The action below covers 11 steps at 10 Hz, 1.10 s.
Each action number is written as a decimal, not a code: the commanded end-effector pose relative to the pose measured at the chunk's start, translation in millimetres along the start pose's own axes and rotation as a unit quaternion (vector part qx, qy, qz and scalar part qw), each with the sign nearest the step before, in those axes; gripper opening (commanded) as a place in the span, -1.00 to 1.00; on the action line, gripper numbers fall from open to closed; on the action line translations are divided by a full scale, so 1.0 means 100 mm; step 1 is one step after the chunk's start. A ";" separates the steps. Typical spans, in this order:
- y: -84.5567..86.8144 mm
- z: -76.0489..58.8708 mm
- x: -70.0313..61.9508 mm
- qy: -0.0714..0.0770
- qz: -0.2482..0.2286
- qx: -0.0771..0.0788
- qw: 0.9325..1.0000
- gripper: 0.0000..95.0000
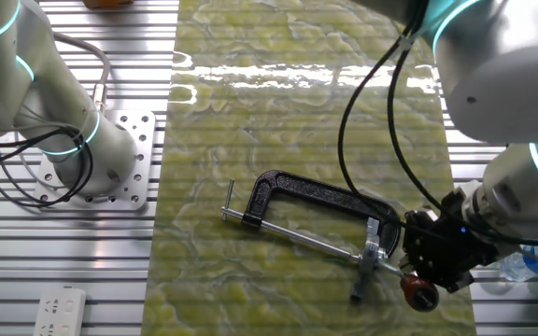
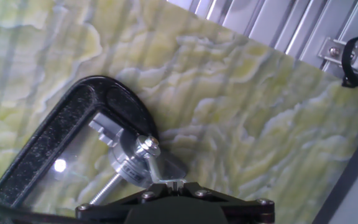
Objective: Push down the lever
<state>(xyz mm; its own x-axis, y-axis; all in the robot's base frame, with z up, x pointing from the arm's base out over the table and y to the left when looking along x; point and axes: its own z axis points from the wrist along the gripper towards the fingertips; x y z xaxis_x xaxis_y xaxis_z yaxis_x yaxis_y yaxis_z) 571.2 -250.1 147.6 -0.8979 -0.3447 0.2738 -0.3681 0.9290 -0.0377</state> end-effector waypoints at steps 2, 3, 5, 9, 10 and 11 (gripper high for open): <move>-0.03 0.04 -0.01 0.000 0.005 0.001 1.000 -1.00; -0.04 0.05 -0.02 0.000 0.009 0.000 1.000 -1.00; -0.07 0.09 -0.03 0.001 0.015 -0.002 1.000 -1.00; -0.10 0.20 0.03 0.004 0.027 -0.005 1.000 -1.00; -0.10 0.24 0.06 0.004 0.028 -0.005 1.000 -1.00; -0.12 0.29 0.09 0.004 0.028 -0.004 1.000 -1.00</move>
<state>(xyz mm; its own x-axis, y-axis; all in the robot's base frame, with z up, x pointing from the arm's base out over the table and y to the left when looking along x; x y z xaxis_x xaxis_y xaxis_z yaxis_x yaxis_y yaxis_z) 559.4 -268.6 122.2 -0.9149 -0.2919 0.2788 -0.3162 0.9476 -0.0457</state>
